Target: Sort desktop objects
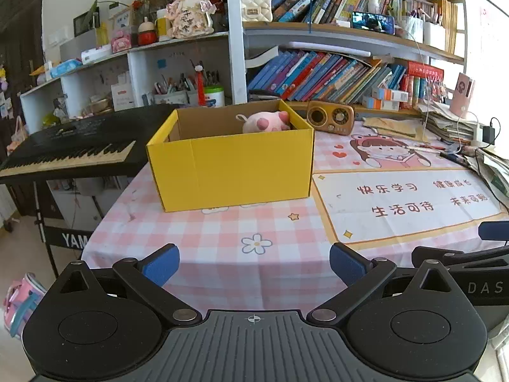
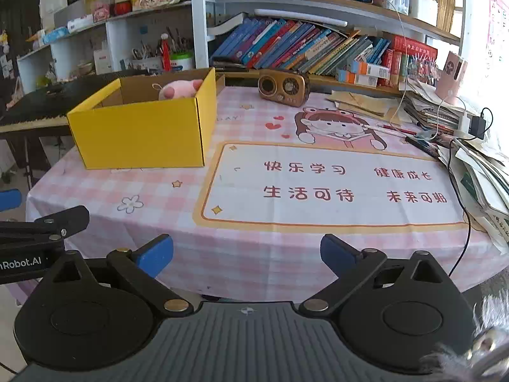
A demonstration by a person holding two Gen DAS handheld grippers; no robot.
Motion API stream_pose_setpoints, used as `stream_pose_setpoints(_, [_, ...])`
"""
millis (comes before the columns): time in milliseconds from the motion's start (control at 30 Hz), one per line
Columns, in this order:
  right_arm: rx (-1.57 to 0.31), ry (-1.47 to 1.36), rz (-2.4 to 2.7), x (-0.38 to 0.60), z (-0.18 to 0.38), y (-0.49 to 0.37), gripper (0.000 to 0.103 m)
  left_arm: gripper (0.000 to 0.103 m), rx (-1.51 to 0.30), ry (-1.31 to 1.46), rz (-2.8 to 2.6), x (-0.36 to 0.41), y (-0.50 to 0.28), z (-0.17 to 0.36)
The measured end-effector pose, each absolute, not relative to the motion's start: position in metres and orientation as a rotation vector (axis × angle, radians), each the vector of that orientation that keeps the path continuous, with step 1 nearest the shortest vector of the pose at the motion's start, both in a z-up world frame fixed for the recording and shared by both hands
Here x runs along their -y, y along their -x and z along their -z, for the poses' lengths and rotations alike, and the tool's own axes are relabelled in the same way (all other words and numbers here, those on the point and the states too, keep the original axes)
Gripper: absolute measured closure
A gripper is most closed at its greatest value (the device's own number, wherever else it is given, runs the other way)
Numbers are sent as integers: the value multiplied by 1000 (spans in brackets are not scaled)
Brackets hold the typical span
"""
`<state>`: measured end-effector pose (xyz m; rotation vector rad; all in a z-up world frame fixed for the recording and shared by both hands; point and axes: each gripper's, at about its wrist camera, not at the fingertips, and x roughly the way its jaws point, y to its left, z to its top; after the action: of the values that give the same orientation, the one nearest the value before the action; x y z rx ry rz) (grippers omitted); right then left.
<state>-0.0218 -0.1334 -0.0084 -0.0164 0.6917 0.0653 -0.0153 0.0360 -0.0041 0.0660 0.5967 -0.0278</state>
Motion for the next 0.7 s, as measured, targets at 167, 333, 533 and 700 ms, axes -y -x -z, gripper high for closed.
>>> stream_pose_setpoints(167, [-698, 21, -63, 133, 10, 19, 3, 1, -606, -66, 33, -36, 11, 6])
stream_pose_setpoints(333, [-697, 22, -63, 134, 9, 18, 2, 1, -618, -52, 32, -37, 8, 7])
stream_pose_setpoints(533, [-697, 23, -68, 133, 8, 17, 2, 1, -625, -57, 19, -36, 6, 8])
stream_pose_setpoints(700, [-696, 28, -76, 134, 7, 14, 2, 1, -631, -56, 11, -35, 7, 8])
